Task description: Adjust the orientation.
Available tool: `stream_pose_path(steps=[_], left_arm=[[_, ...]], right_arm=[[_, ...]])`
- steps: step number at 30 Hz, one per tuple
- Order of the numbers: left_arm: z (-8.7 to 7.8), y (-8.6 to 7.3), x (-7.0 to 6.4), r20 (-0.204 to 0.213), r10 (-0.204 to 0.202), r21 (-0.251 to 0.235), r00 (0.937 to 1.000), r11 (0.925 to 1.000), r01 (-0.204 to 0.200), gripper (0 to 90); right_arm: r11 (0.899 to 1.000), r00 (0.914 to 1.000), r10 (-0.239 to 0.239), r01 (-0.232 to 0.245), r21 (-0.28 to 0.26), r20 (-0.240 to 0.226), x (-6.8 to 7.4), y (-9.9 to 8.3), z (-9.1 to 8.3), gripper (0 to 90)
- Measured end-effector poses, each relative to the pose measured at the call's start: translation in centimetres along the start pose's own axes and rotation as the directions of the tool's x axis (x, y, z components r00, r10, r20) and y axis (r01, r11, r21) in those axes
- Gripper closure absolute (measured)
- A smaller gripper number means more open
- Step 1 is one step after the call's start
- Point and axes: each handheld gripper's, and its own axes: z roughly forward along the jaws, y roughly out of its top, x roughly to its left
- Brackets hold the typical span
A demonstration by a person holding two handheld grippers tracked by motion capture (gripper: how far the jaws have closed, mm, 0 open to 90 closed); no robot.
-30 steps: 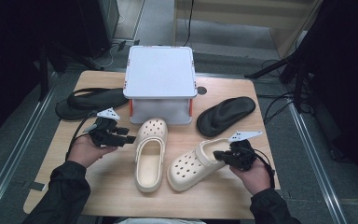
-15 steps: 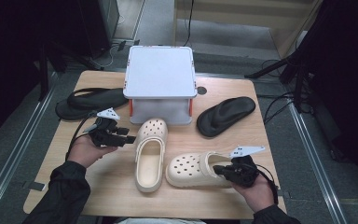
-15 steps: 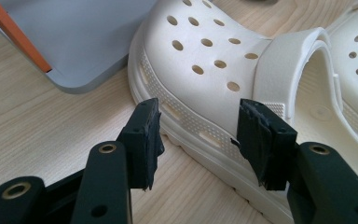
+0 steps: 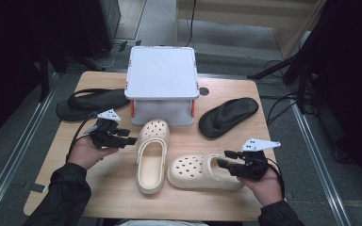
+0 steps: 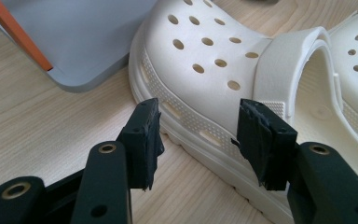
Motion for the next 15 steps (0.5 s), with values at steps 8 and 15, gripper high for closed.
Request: stream_pose_path(steps=[8, 15], left_arm=[[-0.5, -0.7, -0.1, -0.009, -0.01, -0.004, 0.9999, 0.9999, 0.01, 49.7], [-0.7, -1.1, -0.2, -0.015, -0.013, -0.003, 0.9998, 0.9999, 0.013, 49.7]], right_arm=[[0.995, 0.9973, -0.036, 0.042, 0.091, -0.064, -1.3, 0.3, 2.8, 42.0], [0.988, 0.9936, -0.065, 0.077, 0.132, -0.092, -1.3, 1.0, 4.7, 49.1]])
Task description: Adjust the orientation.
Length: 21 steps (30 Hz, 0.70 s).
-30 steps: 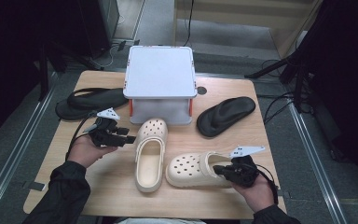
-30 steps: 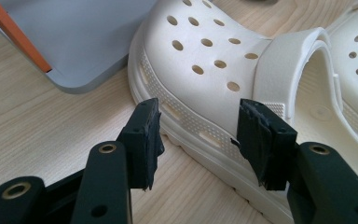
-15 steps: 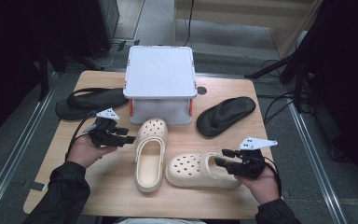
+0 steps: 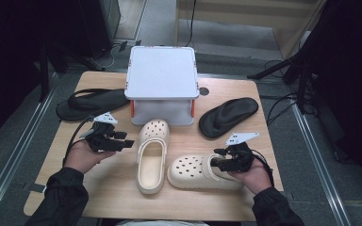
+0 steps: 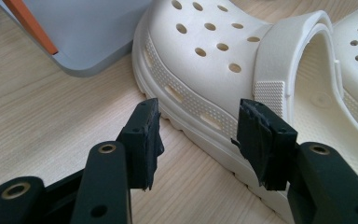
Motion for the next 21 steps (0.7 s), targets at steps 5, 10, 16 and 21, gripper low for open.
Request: stream_pose_path(steps=[5, 10, 16, 21], left_arm=[[0.0, -0.1, -0.1, -0.001, -0.005, 0.0, 1.0, 1.0, 0.005, 49.7], [0.0, -0.1, -0.1, 0.0, -0.005, -0.003, 1.0, 1.0, 0.005, 49.6], [-0.2, -0.1, 0.0, -0.001, -0.004, -0.008, 1.0, 1.0, 0.004, 49.6], [-0.1, 0.0, -0.1, 0.003, -0.008, -0.012, 1.0, 0.9999, 0.008, 49.8]], right_arm=[[0.999, 0.9988, -0.047, 0.048, 0.02, -0.012, -0.1, 0.4, 0.7, 55.6], [0.997, 0.9968, -0.071, 0.072, 0.039, -0.036, 0.1, 0.2, 0.2, 66.6], [0.996, 0.9971, -0.076, 0.076, 0.054, -0.005, 0.4, -0.1, -0.6, 73.2], [1.0, 0.9974, 0.004, -0.003, -0.013, 0.072, 0.4, 0.6, -1.6, 75.7]])
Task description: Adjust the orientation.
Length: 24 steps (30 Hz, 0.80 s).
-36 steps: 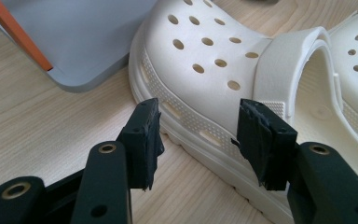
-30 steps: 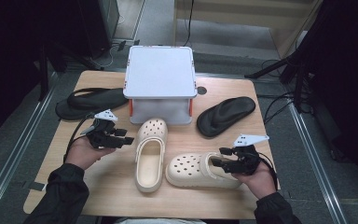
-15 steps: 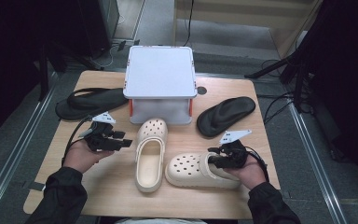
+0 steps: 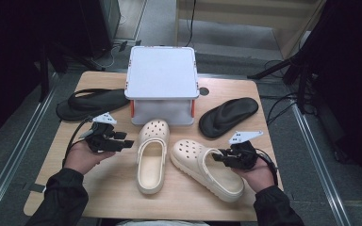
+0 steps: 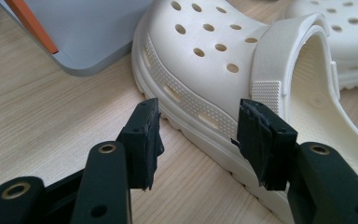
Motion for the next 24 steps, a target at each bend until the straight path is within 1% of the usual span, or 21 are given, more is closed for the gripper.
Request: stream_pose_path(steps=[2, 3, 4, 5, 6, 7, 8, 9, 10, 11, 12, 13, 14, 15, 16, 17, 18, 19, 20, 22, 24], left_arm=[[0.0, 0.0, 0.0, 0.0, -0.002, -0.002, 1.0, 1.0, 0.002, 49.9], [0.0, 0.0, -0.1, 0.002, -0.002, -0.002, 1.0, 1.0, 0.002, 49.9], [0.1, 0.1, -0.1, 0.002, -0.002, -0.005, 1.0, 1.0, 0.002, 50.1], [0.1, 0.1, -0.1, 0.002, -0.002, -0.005, 1.0, 1.0, 0.002, 50.2], [0.1, 0.1, -0.2, 0.002, -0.001, -0.006, 1.0, 1.0, 0.001, 50.6], [0.1, 0.1, -0.2, 0.004, 0.002, -0.005, 1.0, 1.0, -0.002, 50.6], [0.1, 0.1, -0.2, 0.006, 0.001, -0.004, 1.0, 1.0, -0.001, 50.9], [0.2, 0.2, -0.3, 0.008, 0.0, -0.001, 1.0, 1.0, 0.0, 51.4], [0.2, 0.2, -0.3, 0.008, 0.005, 0.0, 0.9999, 1.0, -0.005, 53.1], [0.3, 0.2, -0.4, 0.011, 0.008, -0.002, 0.9999, 1.0, -0.008, 53.1], [0.3, 0.2, -0.5, 0.015, 0.015, -0.003, 0.9998, 0.9999, -0.015, 55.4], [0.3, 0.2, -0.5, 0.015, 0.015, -0.003, 0.9998, 0.9999, -0.015, 56.5], [0.3, 0.3, -0.5, 0.019, 0.015, -0.003, 0.9997, 0.9999, -0.015, 56.5], [0.4, 0.3, -0.5, 0.026, 0.015, -0.006, 0.9995, 0.9999, -0.014, 59.8], [0.4, 0.3, -0.5, 0.033, 0.015, -0.006, 0.9993, 0.9999, -0.015, 62.4], [0.4, 0.3, -0.5, 0.033, 0.015, -0.006, 0.9993, 0.9999, -0.015, 64.2], [0.3, 0.2, -0.4, 0.036, 0.012, -0.008, 0.9993, 0.9999, -0.012, 64.2], [0.3, 0.2, -0.3, 0.042, 0.003, -0.008, 0.9991, 1.0, -0.003, 69.2], [0.3, 0.2, -0.3, 0.042, 0.003, -0.008, 0.9991, 1.0, -0.003, 70.6], [0.4, 0.2, -0.2, 0.047, -0.001, -0.007, 0.9989, 1.0, 0.001, 74.3], [0.4, 0.2, -0.2, 0.052, 0.005, -0.002, 0.9986, 1.0, -0.005, 77.0]], right_arm=[[1.0, 0.9996, 0.019, -0.018, -0.018, 0.023, 0.2, 0.4, 0.1, 75.9], [1.0, 0.9996, 0.019, -0.018, -0.018, 0.023, 0.2, 0.4, 0.1, 75.9], [0.999, 0.9976, 0.048, -0.047, -0.025, 0.051, 0.3, 0.8, 0.2, 76.3], [0.999, 0.9976, 0.048, -0.047, -0.025, 0.051, 0.3, 0.8, 0.2, 76.3], [0.996, 0.9937, 0.08, -0.077, -0.037, 0.079, 0.5, 1.1, 0.4, 76.3], [0.996, 0.9937, 0.08, -0.077, -0.037, 0.079, 0.5, 1.1, 0.4, 76.3], [0.995, 0.9911, 0.089, -0.085, -0.044, 0.099, 0.7, 1.2, 0.4, 76.3], [0.994, 0.9868, 0.106, -0.101, -0.048, 0.122, 0.9, 1.4, 0.5, 76.3], [0.991, 0.9792, 0.129, -0.123, -0.049, 0.156, 1.2, 1.6, 0.7, 76.3], [0.991, 0.9792, 0.129, -0.123, -0.049, 0.156, 1.2, 1.6, 0.7, 76.3], [0.988, 0.9704, 0.153, -0.147, -0.047, 0.187, 1.4, 1.9, 1.2, 76.1], [0.988, 0.9704, 0.153, -0.147, -0.047, 0.187, 1.4, 1.9, 1.2, 76.1], [0.986, 0.9665, 0.166, -0.16, -0.048, 0.196, 1.4, 2.0, 1.3, 76.1], [0.983, 0.9579, 0.182, -0.177, -0.045, 0.222, 1.7, 2.2, 1.8, 76.0], [0.982, 0.9544, 0.191, -0.186, -0.045, 0.229, 1.8, 2.3, 2.0, 76.0], [0.982, 0.9544, 0.191, -0.186, -0.045, 0.229, 1.8, 2.3, 2.0, 76.0], [0.981, 0.9502, 0.196, -0.191, -0.046, 0.242, 1.9, 2.3, 2.2, 75.9], [0.976, 0.941, 0.218, -0.213, -0.047, 0.259, 2.2, 2.5, 2.6, 75.7], [0.976, 0.941, 0.218, -0.213, -0.047, 0.259, 2.2, 2.5, 2.6, 75.7], [0.972, 0.9319, 0.235, -0.233, -0.043, 0.276, 2.5, 2.6, 3.4, 75.4], [0.97, 0.9278, 0.239, -0.238, -0.039, 0.286, 2.7, 2.6, 3.9, 74.8]])
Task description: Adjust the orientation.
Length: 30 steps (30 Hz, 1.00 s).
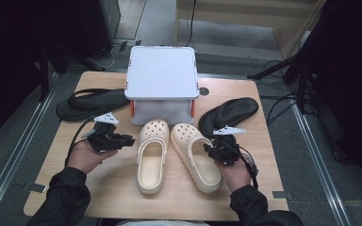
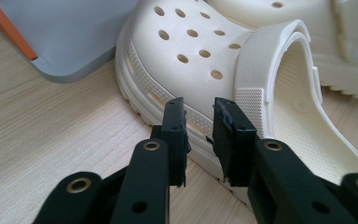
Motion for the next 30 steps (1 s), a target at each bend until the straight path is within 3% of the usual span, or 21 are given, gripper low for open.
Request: stream_pose_path(steps=[3, 8, 9, 11, 13, 14, 16, 20, 23, 24, 25, 26, 29, 30], left_arm=[[0.1, -0.1, 0.0, 0.008, 0.01, 0.005, 0.9999, 0.9999, -0.01, 84.8], [0.6, -0.1, -0.1, 0.015, 0.023, 0.024, 0.9996, 0.9994, -0.023, 88.3], [0.6, -0.1, -0.1, 0.013, 0.023, 0.023, 0.9997, 0.9995, -0.023, 88.2], [0.6, -0.1, -0.1, 0.014, 0.019, 0.02, 0.9997, 0.9996, -0.02, 88.2], [0.5, -0.2, 0.0, 0.008, 0.013, 0.013, 0.9999, 0.9998, -0.014, 88.2], [0.5, -0.3, 0.2, 0.008, 0.006, 0.01, 1.0, 0.9999, -0.006, 88.2], [0.5, -0.3, 0.2, 0.006, 0.002, 0.007, 1.0, 1.0, -0.002, 88.2], [0.5, -0.3, 0.4, 0.01, -0.013, 0.006, 0.9999, 0.9999, 0.013, 88.4], [0.7, -0.3, 0.3, 0.011, -0.009, 0.014, 0.9999, 0.9999, 0.009, 88.3], [0.8, -0.3, 0.3, 0.012, -0.012, 0.013, 0.9999, 0.9998, 0.012, 88.3], [0.9, -0.3, 0.3, 0.011, -0.014, 0.012, 0.9998, 0.9998, 0.013, 88.3], [1.0, -0.3, 0.4, 0.012, -0.014, 0.014, 0.9998, 0.9998, 0.014, 88.3], [1.4, -0.5, 0.6, 0.021, -0.022, 0.016, 0.9995, 0.9996, 0.022, 88.3], [1.7, -0.7, 0.7, 0.035, -0.009, 0.02, 0.9993, 0.9998, 0.008, 88.5]], right_arm=[[1.0, 0.9999, 0.011, -0.011, 0.008, 0.004, 0.2, -0.1, 0.4, 74.2], [0.999, 0.9981, 0.034, -0.034, 0.001, -0.051, 0.5, -0.3, 0.7, 66.8], [0.999, 0.9958, 0.039, -0.04, -0.01, -0.082, 0.4, -0.3, 0.5, 61.5], [0.999, 0.994, 0.045, -0.047, -0.015, -0.099, 0.3, -0.3, 0.3, 58.6], [0.997, 0.9846, 0.049, -0.057, -0.047, -0.168, 0.0, -0.2, -0.6, 52.1], [0.997, 0.9787, 0.043, -0.056, -0.059, -0.201, -0.2, -0.2, -1.5, 52.0], [0.996, 0.9754, 0.031, -0.049, -0.079, -0.218, -0.5, -0.3, -2.3, 53.5], [0.995, 0.974, 0.011, -0.032, -0.089, -0.226, -1.1, -0.4, -3.0, 61.5], [0.989, 0.9669, 0.048, -0.081, -0.124, -0.251, -2.2, -0.2, -3.5, 55.6], [0.986, 0.9656, 0.046, -0.085, -0.142, -0.256, -2.6, -0.1, -3.7, 69.7], [0.986, 0.9656, 0.046, -0.085, -0.142, -0.256, -2.6, -0.1, -3.7, 69.7], [0.987, 0.974, 0.013, -0.049, -0.154, -0.226, -2.9, -0.2, -3.8, 85.2], [0.991, 0.9768, 0.005, -0.034, -0.132, -0.214, -3.2, -0.1, -3.3, 90.0], [0.994, 0.9762, 0.004, -0.028, -0.105, -0.217, -3.4, -0.1, -2.6, 90.0]])
